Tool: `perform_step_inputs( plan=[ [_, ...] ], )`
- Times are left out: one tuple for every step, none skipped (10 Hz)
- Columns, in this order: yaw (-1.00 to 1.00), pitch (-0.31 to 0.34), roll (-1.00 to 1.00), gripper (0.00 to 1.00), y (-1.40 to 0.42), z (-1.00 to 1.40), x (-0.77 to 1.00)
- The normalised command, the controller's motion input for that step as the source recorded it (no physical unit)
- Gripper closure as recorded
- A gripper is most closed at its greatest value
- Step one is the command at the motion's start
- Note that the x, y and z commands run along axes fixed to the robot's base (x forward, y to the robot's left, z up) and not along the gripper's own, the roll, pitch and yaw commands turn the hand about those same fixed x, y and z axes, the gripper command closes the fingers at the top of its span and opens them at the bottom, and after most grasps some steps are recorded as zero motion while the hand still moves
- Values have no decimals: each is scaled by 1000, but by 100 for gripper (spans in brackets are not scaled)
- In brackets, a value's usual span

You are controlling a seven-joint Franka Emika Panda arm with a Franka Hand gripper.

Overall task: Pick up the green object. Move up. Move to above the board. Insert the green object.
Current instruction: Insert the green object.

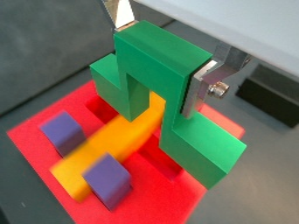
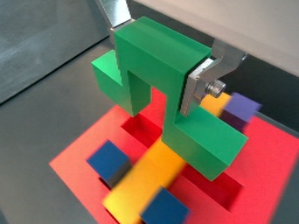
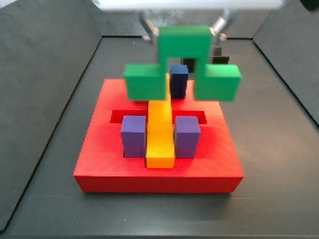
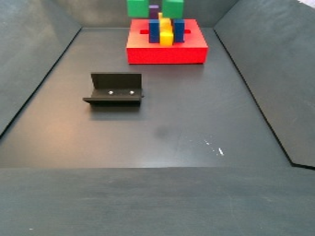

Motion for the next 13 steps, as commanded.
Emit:
perform_step_inputs(
  plan=[
    [0, -50, 0, 100, 0, 0, -640],
    [20, -77, 0, 100, 11, 0, -523],
    [80, -83, 0, 100, 23, -106, -363],
    [217, -49, -61, 100, 0, -94, -17],
    [294, 0, -110, 100, -114, 0, 266],
    [340, 0, -180, 100, -117, 0, 386],
    [329, 0, -190, 100, -91, 0, 334],
    [243, 0, -60, 100, 0, -94, 0],
    [100, 0, -19, 100, 109, -177, -106],
    [54, 0, -13, 100, 211, -114, -117],
    [6, 0, 0, 100, 103, -80, -69],
    [0, 0, 0, 100, 0, -91, 0],
    [0, 0, -84, 100, 0, -166, 0]
  ],
)
